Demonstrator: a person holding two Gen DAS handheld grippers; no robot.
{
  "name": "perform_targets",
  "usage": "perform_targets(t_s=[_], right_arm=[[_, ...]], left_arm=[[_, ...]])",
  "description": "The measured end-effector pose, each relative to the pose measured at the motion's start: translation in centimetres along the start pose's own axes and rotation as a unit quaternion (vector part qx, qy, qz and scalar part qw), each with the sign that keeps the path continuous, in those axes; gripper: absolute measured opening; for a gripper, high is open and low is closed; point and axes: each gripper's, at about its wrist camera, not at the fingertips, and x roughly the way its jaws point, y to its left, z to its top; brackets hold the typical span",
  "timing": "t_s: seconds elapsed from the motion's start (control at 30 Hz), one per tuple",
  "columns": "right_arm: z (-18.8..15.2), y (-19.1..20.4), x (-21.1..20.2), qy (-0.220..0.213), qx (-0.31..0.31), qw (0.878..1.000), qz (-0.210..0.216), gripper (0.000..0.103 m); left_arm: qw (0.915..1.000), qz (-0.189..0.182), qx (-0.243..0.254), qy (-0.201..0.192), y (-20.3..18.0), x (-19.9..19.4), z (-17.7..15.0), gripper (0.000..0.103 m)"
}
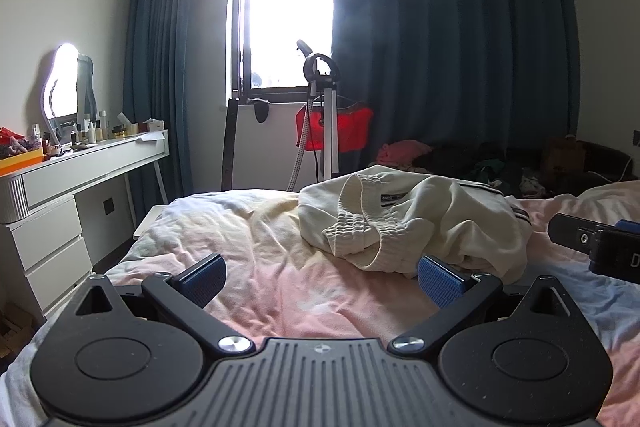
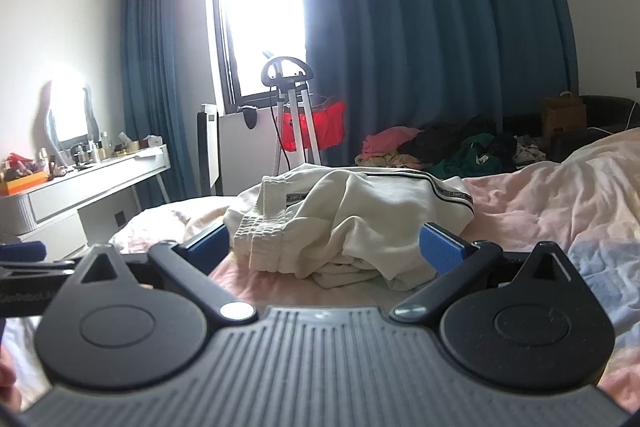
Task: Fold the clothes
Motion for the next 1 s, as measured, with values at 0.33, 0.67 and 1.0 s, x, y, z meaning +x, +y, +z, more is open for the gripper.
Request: perform_targets(t_s=[0.33, 0.67, 1.0], right_arm=[[-0.6, 2.0, -0.9, -0.058, -0.056, 0.997, 0.001, 0.103], [-0.9, 2.2, 0.3, -0.022, -0.012, 1.000, -0.015, 0.103], [2.2, 5.7, 13.5, 0.077, -0.047, 0.996, 0.014, 0.090]], left_arm=[[0.9999, 0.001, -0.008, -0.007, 0.5, -0.3, 0.4, 0.103], [0.9992, 0.000, -0.023, -0.034, 2.6, -2.0, 2.5, 0.103], [0.9961, -0.020, -0.082, -0.027, 6.9, -2.3, 2.6, 0.103]])
